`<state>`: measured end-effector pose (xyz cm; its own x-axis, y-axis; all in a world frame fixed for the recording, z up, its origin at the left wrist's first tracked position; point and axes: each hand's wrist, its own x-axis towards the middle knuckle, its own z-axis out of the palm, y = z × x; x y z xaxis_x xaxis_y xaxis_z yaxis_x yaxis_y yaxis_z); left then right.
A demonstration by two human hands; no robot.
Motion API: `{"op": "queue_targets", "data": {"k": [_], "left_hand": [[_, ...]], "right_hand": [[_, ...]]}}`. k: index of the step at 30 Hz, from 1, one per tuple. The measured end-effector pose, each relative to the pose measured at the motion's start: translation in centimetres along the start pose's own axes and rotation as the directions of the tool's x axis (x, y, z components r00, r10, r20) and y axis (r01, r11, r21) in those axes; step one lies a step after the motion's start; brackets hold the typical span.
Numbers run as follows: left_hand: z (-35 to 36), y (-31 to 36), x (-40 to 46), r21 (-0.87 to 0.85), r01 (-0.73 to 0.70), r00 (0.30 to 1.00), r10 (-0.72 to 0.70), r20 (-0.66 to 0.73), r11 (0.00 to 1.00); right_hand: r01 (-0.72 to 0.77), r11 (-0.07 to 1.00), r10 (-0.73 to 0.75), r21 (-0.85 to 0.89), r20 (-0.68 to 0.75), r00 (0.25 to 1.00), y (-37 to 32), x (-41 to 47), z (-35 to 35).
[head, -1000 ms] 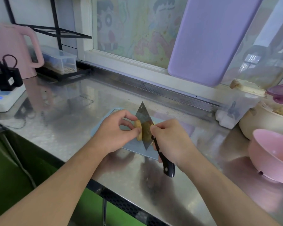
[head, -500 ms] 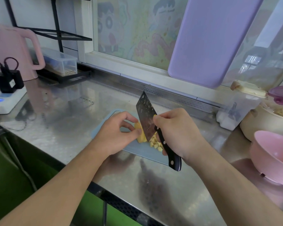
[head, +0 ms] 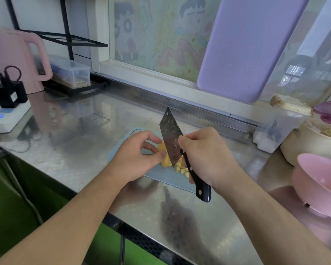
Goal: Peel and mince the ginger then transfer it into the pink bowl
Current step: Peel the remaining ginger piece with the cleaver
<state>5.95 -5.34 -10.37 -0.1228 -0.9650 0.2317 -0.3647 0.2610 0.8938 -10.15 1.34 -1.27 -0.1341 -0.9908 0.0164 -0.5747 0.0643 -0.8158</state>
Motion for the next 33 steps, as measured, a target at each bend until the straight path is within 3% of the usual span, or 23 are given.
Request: {"op": "queue_targets", "data": {"k": [33], "left_hand": [[0.22, -0.51, 0.32, 0.0, -0.033, 0.999, 0.033, -0.033, 0.999]], "right_hand": [[-0.008, 1.0, 0.008, -0.011, 0.012, 1.0, -0.39, -0.49, 0.21]]}}
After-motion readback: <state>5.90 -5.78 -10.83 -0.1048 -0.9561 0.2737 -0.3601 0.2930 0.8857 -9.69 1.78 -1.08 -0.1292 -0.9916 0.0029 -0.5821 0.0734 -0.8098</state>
